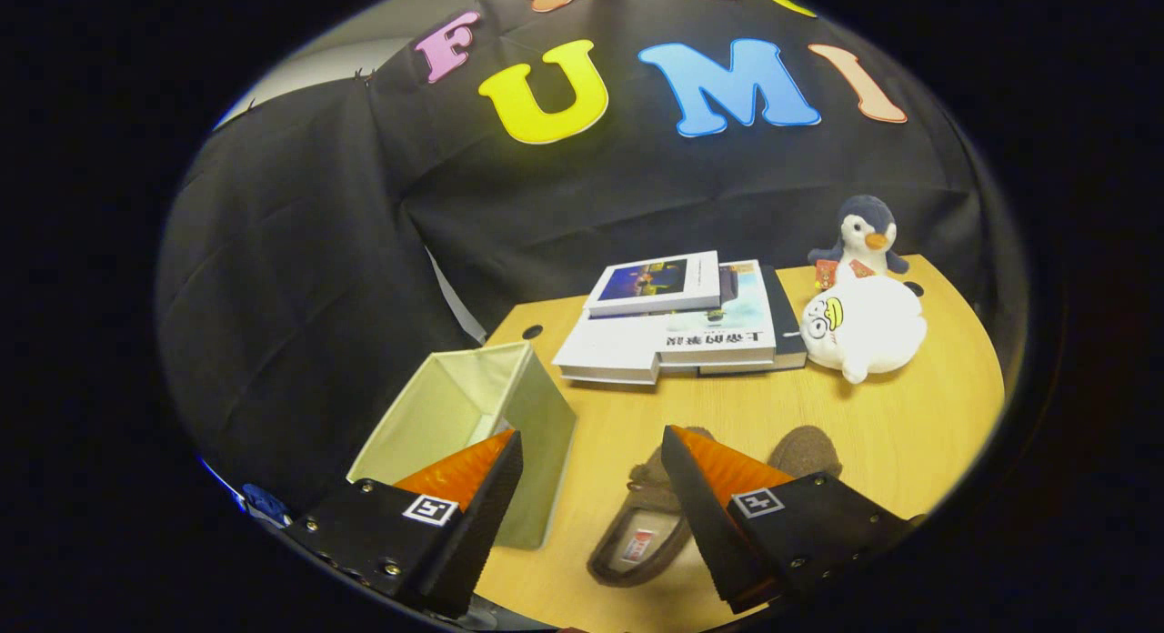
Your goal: Open the storage box then place both shoes into the box .Put the left shoe in first, then the right shoe, with the right side of both shoes facing outward in a uniform manner.
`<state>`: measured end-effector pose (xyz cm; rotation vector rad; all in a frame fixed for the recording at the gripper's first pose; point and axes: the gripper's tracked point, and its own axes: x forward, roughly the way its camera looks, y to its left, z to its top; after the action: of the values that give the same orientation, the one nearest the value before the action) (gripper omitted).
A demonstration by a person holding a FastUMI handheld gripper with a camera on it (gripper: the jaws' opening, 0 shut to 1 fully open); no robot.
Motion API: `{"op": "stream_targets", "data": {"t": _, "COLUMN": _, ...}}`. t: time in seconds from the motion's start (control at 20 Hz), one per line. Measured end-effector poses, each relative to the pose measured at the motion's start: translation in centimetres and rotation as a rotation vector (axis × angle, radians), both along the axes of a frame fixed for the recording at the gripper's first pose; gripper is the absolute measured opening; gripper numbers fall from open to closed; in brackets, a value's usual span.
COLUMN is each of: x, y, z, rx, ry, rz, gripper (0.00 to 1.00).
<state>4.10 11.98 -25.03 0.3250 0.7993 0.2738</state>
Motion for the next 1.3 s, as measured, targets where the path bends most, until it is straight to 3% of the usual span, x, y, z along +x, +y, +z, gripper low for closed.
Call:
{"op": "stream_targets", "data": {"t": 0.35, "x": -2.0, "y": -1.5, "z": -6.7, "rx": -0.064, "ry": 0.126, "rz": 0.003, "gripper": 0.94}}
{"op": "stream_targets", "data": {"t": 0.7, "x": -4.1, "y": -1.8, "z": -11.8, "rx": -0.127, "ry": 0.235, "rz": 0.062, "gripper": 0.94}}
{"op": "stream_targets", "data": {"t": 1.0, "x": -4.7, "y": -2.4, "z": -14.6, "rx": -0.112, "ry": 0.34, "rz": 0.003, "gripper": 0.88}}
{"op": "stream_targets", "data": {"t": 1.05, "x": -4.8, "y": -2.2, "z": -14.6, "rx": -0.1, "ry": 0.354, "rz": -0.002, "gripper": 0.75}}
{"op": "stream_targets", "data": {"t": 1.15, "x": -4.5, "y": -2.1, "z": -14.5, "rx": -0.08, "ry": 0.368, "rz": -0.015, "gripper": 0.74}}
{"op": "stream_targets", "data": {"t": 1.3, "x": -4.7, "y": -2.1, "z": -14.8, "rx": -0.071, "ry": 0.397, "rz": -0.053, "gripper": 0.42}}
